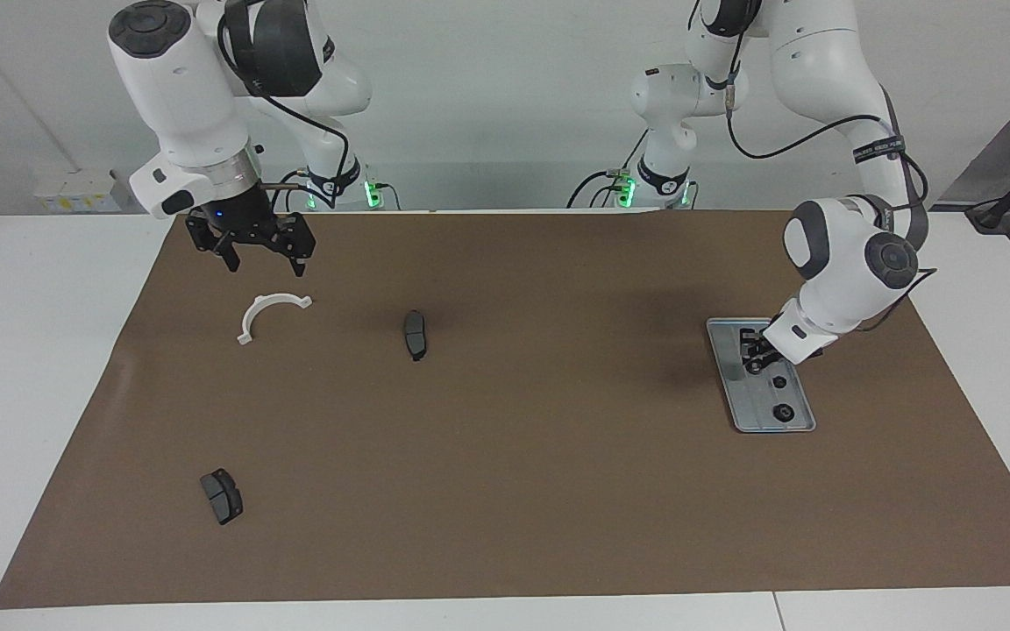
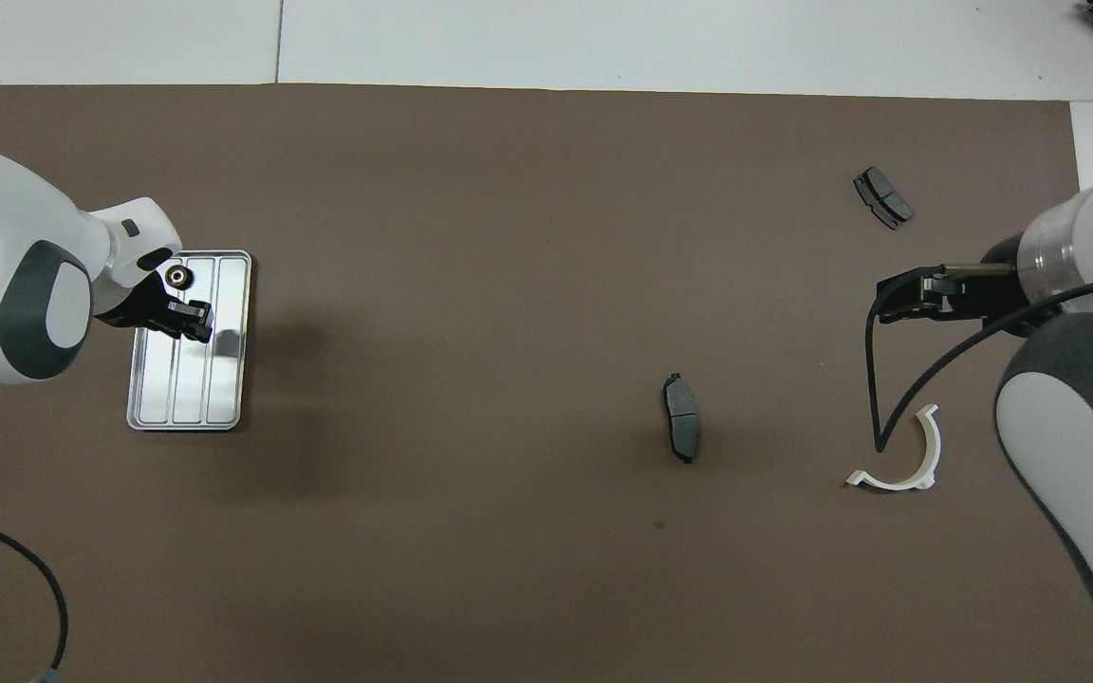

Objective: Pick bearing gear from pile to tray
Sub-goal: 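Carry the last gear to the tray with the left gripper and release it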

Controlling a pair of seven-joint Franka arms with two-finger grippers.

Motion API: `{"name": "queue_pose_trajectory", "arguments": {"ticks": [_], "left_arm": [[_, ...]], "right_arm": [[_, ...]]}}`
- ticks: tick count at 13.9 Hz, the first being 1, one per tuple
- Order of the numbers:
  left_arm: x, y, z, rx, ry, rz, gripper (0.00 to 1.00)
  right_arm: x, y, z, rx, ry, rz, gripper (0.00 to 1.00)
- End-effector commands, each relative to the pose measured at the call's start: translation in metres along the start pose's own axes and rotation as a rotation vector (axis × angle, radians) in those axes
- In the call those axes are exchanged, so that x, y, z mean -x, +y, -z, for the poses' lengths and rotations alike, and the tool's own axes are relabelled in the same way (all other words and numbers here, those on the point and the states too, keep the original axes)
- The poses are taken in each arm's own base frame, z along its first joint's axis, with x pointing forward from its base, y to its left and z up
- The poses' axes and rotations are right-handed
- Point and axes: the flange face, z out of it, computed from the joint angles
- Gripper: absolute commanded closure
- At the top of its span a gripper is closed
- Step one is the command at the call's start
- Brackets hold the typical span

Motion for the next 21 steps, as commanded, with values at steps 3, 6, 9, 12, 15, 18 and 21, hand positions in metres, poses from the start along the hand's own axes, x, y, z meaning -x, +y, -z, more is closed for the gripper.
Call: {"name": "queue_pose_trajectory", "arguments": {"ticks": [3,6,9,12,15,18,21], "left_arm": [[0.015,0.002,0.0,-0.002,0.038,-0.006,0.06],[0.007,0.004,0.012,-0.016,0.096,-0.016,0.0],[0.0,0.014,0.055,-0.023,0.133,-0.022,0.0],[0.011,0.024,0.116,-0.02,0.127,0.002,0.0],[0.031,0.04,0.177,-0.012,0.132,0.14,0.0],[0.091,0.046,0.233,-0.014,0.122,0.172,0.0],[0.114,0.05,0.248,-0.018,0.093,0.169,0.0]], "right_arm": [[0.006,-0.001,0.003,-0.024,0.003,0.012,0.0],[0.006,-0.001,0.003,-0.025,0.005,0.014,0.0],[0.006,-0.001,0.003,-0.025,0.006,0.013,0.0],[0.006,-0.002,0.004,-0.025,0.008,0.013,0.0],[0.006,-0.002,0.004,-0.025,0.008,0.013,0.0],[0.005,-0.002,0.003,-0.026,0.012,0.021,0.0],[0.002,-0.003,0.005,-0.031,0.033,0.022,0.0]]}}
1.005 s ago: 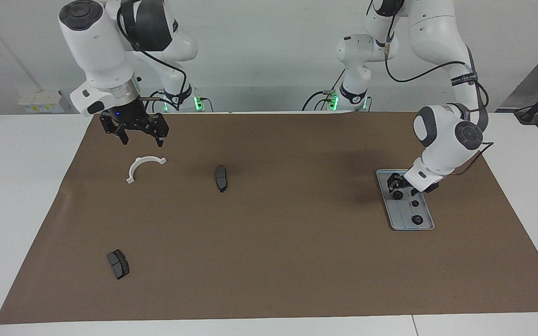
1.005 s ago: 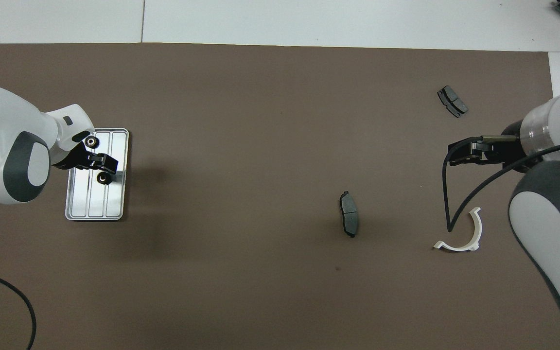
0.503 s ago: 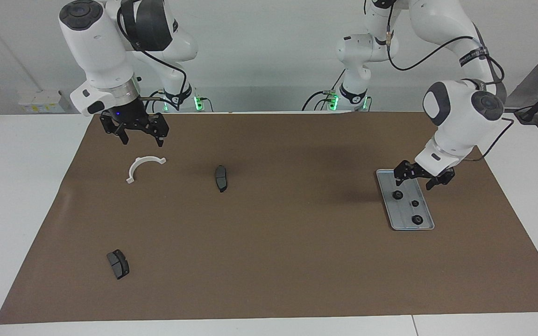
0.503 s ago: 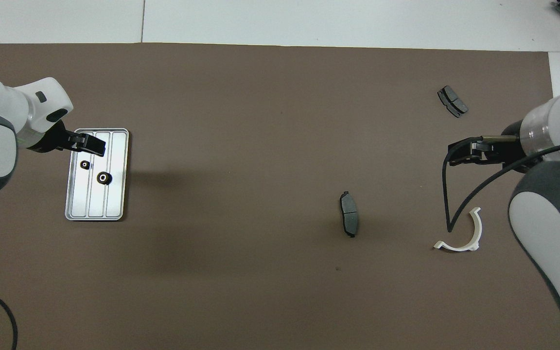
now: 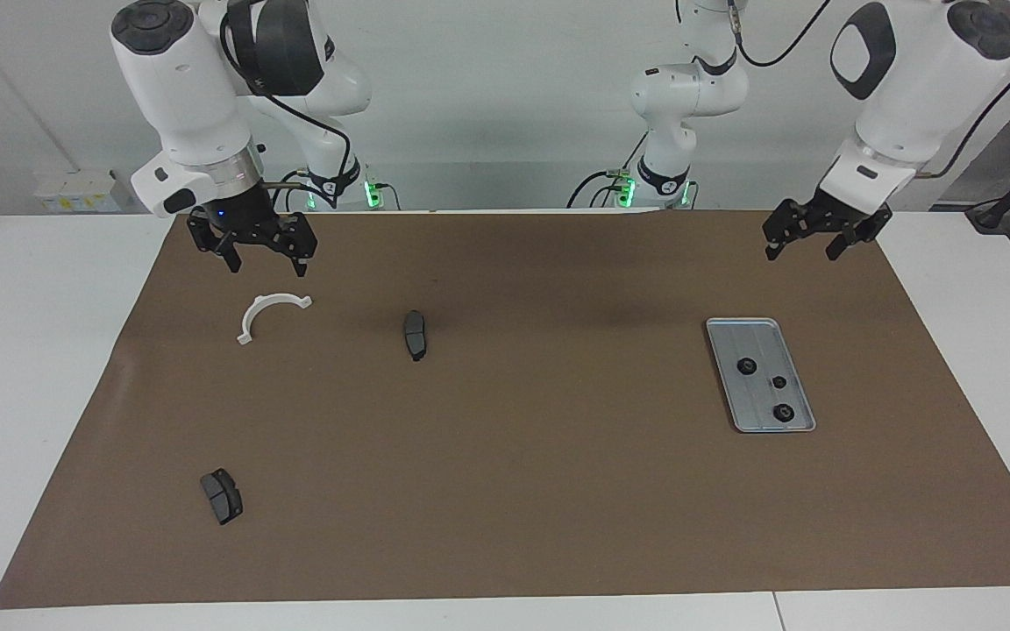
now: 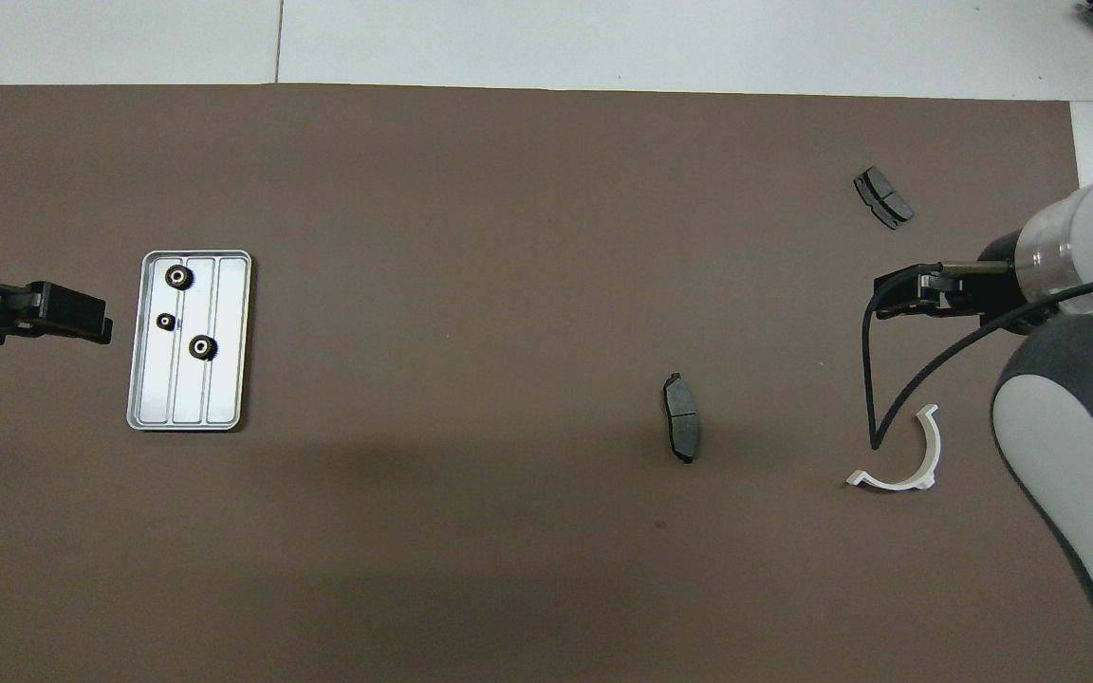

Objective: Pick bearing gear from pile to tray

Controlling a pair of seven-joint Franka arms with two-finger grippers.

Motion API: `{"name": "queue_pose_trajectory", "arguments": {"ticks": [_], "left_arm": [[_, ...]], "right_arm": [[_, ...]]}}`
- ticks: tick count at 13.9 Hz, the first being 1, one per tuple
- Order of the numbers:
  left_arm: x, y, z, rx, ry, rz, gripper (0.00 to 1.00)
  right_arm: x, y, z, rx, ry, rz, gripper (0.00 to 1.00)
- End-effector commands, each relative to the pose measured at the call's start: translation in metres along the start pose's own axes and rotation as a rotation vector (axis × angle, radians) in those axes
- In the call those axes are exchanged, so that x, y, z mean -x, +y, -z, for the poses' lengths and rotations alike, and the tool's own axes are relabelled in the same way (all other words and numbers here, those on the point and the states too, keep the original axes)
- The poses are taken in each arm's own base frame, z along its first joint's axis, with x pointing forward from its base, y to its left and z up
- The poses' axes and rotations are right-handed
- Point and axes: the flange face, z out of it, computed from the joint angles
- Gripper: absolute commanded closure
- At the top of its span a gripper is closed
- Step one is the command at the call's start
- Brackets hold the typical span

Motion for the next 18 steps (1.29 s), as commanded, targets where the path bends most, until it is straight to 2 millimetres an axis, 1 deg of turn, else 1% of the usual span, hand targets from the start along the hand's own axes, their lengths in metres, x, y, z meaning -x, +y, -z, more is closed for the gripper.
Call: {"name": "queue_pose_trajectory", "arguments": {"ticks": [1,3,5,7,9,11,12,14,18], "left_arm": [[0.01,0.0,-0.003,-0.002,-0.013,0.011,0.0],[0.004,-0.005,0.0,-0.022,0.04,0.001,0.0],[-0.006,-0.011,-0.015,-0.023,0.107,0.002,0.0],[-0.015,-0.014,-0.017,-0.024,0.141,0.008,0.0],[-0.026,-0.014,-0.021,-0.024,0.125,0.007,0.0],[-0.044,-0.012,-0.018,-0.032,0.103,-0.001,0.0],[-0.05,-0.013,-0.009,-0.053,0.085,-0.007,0.0],[-0.052,-0.01,-0.012,-0.068,0.074,-0.014,0.0],[-0.047,-0.011,-0.01,-0.072,0.067,-0.002,0.0]], "right_arm": [[0.002,0.0,0.003,-0.026,0.015,0.018,0.0],[0.001,0.0,0.003,-0.025,0.017,0.02,0.0],[0.0,0.001,0.005,-0.025,0.018,0.02,0.0],[-0.005,0.006,0.008,-0.027,0.015,0.013,0.0],[-0.006,0.008,0.011,-0.026,0.018,0.012,0.0],[-0.005,0.009,0.013,-0.026,0.01,0.01,0.0],[-0.005,0.009,0.014,-0.027,0.007,0.012,0.0],[-0.009,0.01,0.019,-0.03,-0.014,0.018,0.0],[-0.009,0.009,0.019,-0.028,-0.026,0.018,0.0]]}}
